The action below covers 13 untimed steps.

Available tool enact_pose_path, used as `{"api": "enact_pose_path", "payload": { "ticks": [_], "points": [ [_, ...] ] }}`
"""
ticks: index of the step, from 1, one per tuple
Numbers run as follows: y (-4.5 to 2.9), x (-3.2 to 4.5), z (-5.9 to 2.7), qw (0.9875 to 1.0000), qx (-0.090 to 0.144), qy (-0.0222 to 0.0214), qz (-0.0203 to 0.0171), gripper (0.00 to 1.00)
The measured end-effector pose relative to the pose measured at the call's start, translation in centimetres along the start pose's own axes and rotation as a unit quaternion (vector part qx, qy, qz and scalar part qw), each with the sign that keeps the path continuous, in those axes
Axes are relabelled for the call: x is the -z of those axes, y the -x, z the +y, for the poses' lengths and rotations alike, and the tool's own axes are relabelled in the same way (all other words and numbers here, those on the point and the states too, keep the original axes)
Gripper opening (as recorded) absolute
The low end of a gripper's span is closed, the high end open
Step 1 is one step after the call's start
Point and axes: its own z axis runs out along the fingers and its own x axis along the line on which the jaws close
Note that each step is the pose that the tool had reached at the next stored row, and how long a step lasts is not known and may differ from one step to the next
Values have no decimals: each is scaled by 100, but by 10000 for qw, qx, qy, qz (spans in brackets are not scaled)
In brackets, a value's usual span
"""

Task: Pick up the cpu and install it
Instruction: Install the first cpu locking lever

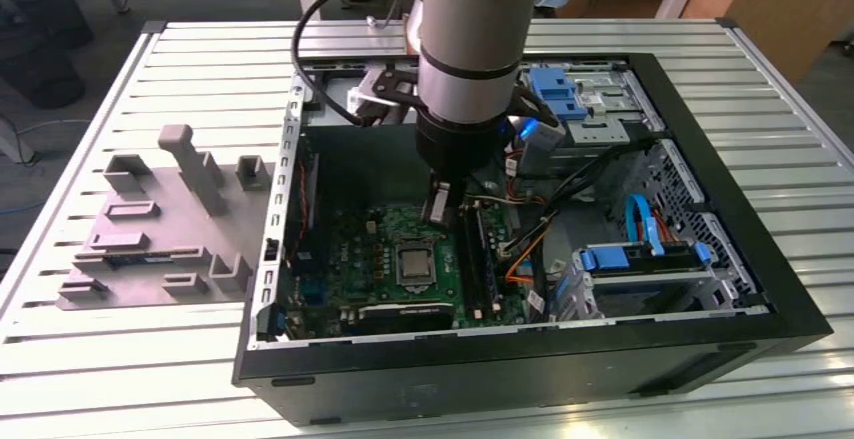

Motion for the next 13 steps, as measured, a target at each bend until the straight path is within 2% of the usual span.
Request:
{"api": "enact_pose_path", "payload": {
  "ticks": [5, 10, 13],
  "points": [
    [-13, -8, -5, 9999, 156, -10, 3, 11],
    [-63, -40, -26, 9997, 242, -21, 2, 11],
    [-65, -62, -28, 9992, 406, -30, 5, 11]
  ]
}}
